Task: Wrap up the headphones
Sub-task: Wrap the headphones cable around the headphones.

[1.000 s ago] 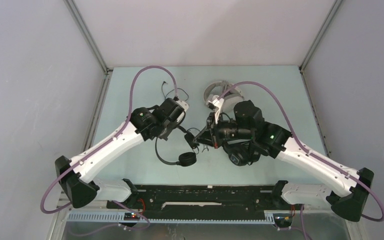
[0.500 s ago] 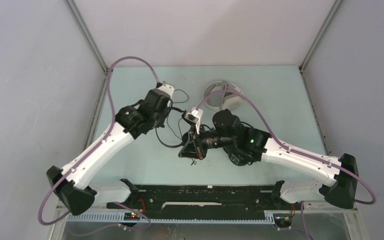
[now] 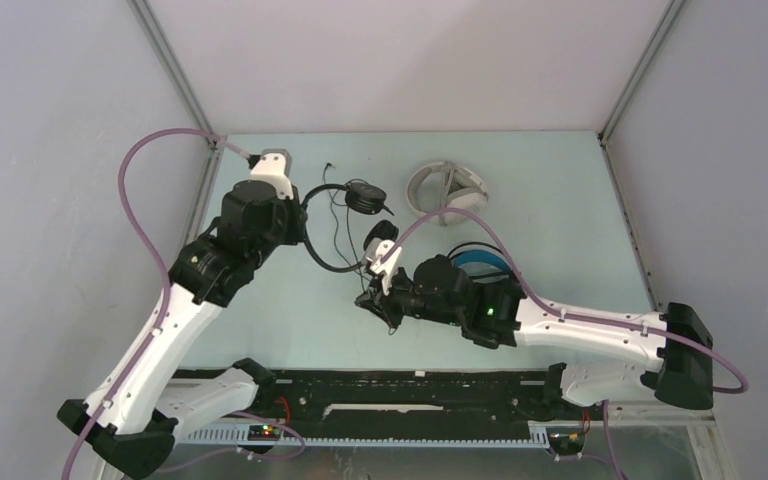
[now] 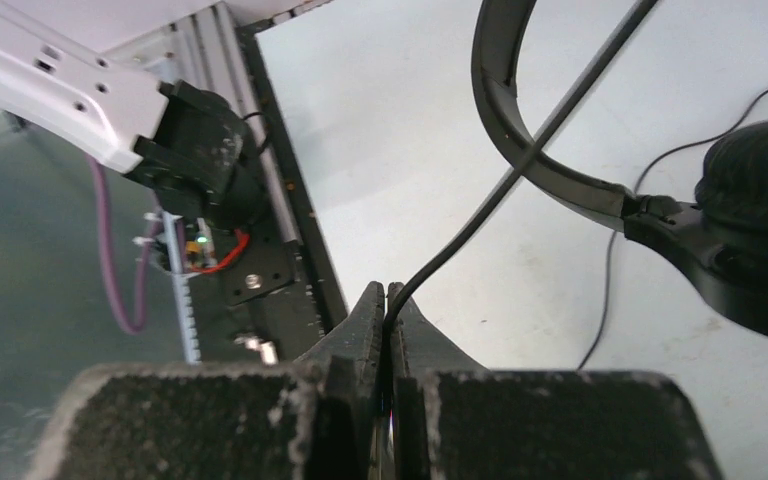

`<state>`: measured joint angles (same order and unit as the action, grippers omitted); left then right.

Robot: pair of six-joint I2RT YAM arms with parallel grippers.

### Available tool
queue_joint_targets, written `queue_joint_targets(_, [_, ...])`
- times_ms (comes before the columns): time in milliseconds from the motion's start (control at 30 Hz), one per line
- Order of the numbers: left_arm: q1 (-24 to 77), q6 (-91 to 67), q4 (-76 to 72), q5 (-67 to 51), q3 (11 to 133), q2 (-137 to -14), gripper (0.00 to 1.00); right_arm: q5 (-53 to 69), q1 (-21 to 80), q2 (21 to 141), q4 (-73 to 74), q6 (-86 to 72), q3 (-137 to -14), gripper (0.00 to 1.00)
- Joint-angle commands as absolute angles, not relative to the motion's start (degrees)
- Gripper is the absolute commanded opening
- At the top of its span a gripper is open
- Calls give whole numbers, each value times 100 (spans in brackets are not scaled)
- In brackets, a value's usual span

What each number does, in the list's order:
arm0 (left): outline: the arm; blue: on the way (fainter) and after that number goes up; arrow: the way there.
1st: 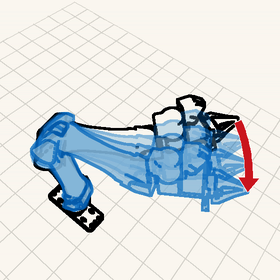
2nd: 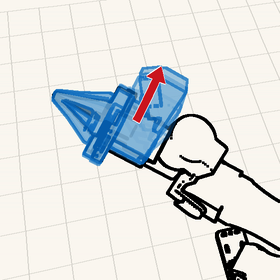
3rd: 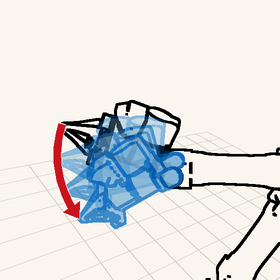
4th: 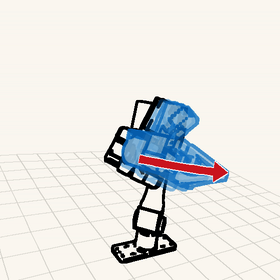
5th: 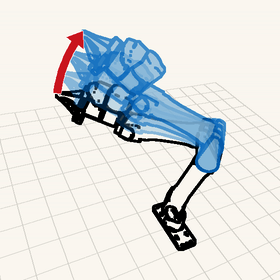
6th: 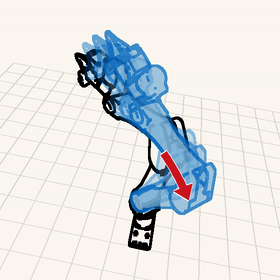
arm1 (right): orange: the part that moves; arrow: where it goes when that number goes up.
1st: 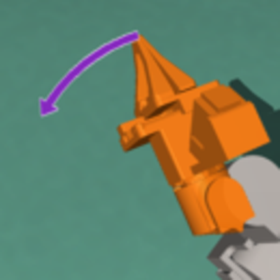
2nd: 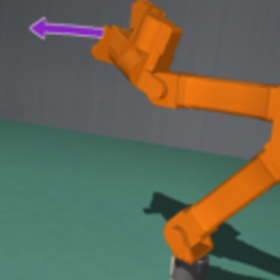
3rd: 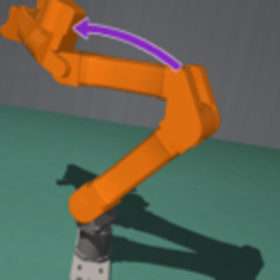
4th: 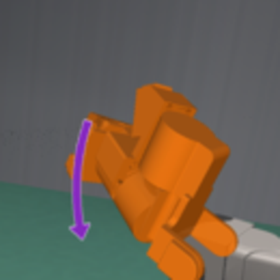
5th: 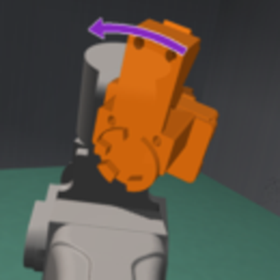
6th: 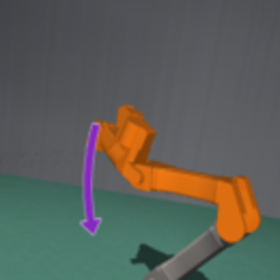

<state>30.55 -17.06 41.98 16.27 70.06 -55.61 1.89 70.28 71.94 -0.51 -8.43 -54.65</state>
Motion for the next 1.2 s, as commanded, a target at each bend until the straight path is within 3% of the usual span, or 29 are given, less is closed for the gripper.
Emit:
queue_joint_targets(0, [2934,-2071,3800,1194,7203,-5329,0,-611,7105,7020,-979,-221,-5237,1])
queue_joint_targets(167, [2900,-2155,3874,747,7480,-5200,0,-995,7136,6956,-1437,-86,-4821,4])
queue_joint_targets(533, [2900,-2285,4211,496,7865,-5068,0,-406,7129,7398,-3820,694,-3832,16])
queue_joint_targets(700, [2900,-2281,4325,500,8014,-5049,0,-385,7036,8025,-4899,878,-3676,30])
queue_joint_targets(900, [2900,-2268,4444,483,8196,-5021,0,211,6851,8648,-6356,905,-3283,54])
queue_joint_targets(1167, [2900,-2328,4483,396,8347,-4977,0,170,6797,9477,-7452,799,-3172,56])
